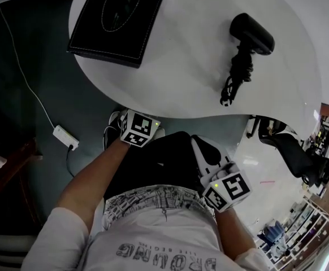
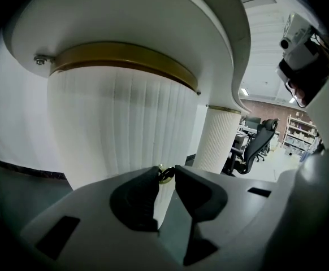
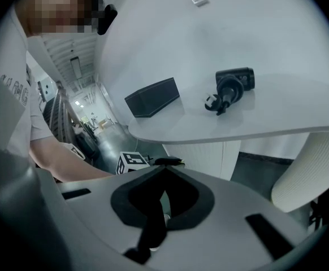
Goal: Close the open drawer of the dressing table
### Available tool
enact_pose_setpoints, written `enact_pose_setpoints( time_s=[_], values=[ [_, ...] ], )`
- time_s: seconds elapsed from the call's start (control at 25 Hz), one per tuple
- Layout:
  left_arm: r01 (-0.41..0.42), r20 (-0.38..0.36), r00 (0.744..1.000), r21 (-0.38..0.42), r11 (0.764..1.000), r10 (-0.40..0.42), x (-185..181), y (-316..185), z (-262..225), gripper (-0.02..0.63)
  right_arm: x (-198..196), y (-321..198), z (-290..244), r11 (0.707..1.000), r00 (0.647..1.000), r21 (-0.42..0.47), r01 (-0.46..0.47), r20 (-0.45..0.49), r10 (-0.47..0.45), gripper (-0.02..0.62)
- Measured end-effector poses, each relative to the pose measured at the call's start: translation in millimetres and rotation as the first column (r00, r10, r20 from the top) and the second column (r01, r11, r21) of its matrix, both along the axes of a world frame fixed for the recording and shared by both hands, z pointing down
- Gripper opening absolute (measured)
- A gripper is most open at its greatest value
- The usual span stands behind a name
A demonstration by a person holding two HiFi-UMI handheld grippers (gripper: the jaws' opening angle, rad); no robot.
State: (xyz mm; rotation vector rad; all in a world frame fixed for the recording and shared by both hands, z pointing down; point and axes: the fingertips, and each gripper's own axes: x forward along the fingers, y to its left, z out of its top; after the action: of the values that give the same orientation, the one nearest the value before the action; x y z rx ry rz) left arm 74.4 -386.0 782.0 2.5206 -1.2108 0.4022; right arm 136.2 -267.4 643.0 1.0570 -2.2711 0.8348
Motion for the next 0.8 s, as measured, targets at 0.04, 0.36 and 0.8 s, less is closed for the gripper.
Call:
enact_pose_setpoints(
  time_s=[0.04, 0.36, 0.8],
  values=[
    [0.001, 0.006, 1.000, -0.006, 1.000, -0.001, 0.1, 0.5, 0.1, 0.104, -2.4, -0.6, -2.5, 1.000, 1.000, 0.004, 0.002, 0.001, -0.002, 0.009],
    [-0.008, 0.034, 0.999, -0.034, 0.999, 0.010, -7.3, 11.0, -6.1, 0.133, -9.9, 3.9, -19.1, 1.000, 1.000, 0.024, -0.013, 0.010, 0.013, 0.009],
    [-0.039, 0.084, 0.996, -0.065, 0.997, 0.044, -53.7, 83.6, -74.1, 0.133, -21.6, 11.0, -84.0, 0.996, 0.998, 0.079, -0.034, 0.065, 0.029, 0.009]
  ],
)
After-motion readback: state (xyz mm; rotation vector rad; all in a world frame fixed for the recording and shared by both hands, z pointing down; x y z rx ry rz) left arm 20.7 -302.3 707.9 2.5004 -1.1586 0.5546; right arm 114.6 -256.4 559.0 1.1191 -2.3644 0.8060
